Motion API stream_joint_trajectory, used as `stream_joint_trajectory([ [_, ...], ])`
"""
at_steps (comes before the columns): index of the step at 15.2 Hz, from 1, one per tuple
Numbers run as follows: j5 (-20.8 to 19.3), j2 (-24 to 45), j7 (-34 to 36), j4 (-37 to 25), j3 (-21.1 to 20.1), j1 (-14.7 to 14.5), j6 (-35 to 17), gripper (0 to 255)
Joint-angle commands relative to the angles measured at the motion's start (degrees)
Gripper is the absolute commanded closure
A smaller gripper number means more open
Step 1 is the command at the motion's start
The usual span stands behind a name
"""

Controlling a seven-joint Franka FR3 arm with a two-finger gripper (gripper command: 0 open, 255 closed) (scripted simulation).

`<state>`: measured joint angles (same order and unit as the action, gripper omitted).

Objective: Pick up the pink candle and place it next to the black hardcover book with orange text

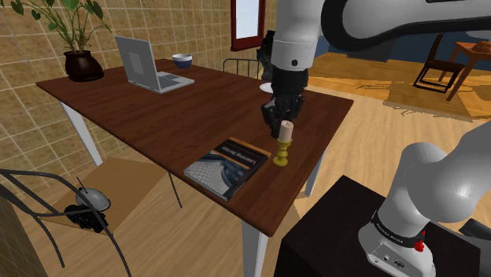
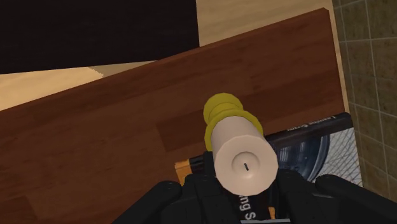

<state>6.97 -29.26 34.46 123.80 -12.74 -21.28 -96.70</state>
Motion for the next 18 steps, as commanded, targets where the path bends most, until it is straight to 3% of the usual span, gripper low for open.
stream_joint_trajectory([
  [1,0.1,-0.3,-0.2,1.9,0.0,0.0,-1.6,255],
  [10,0.6,-0.6,-0.5,9.1,-0.6,-0.3,-8.6,255],
  [18,0.6,-0.6,-0.5,9.1,-0.6,-0.3,-8.5,255],
])
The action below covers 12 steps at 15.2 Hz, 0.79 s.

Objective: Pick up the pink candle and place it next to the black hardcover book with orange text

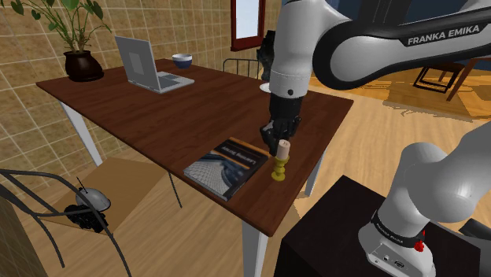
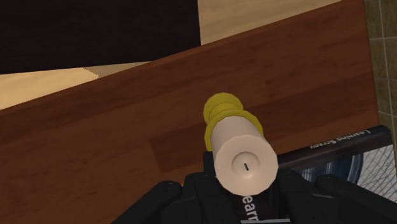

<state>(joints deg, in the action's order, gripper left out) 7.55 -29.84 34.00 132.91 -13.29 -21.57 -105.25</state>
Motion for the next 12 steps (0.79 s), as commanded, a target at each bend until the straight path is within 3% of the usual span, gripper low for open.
stream_joint_trajectory([
  [1,0.0,0.0,0.0,0.0,0.0,0.0,0.0,0],
  [6,0.0,0.0,0.0,0.0,0.0,0.0,0.0,0],
  [10,-0.5,0.0,0.2,-7.3,0.7,0.3,7.3,0],
  [12,-0.5,0.0,0.2,-7.3,0.7,0.3,7.3,0],
])
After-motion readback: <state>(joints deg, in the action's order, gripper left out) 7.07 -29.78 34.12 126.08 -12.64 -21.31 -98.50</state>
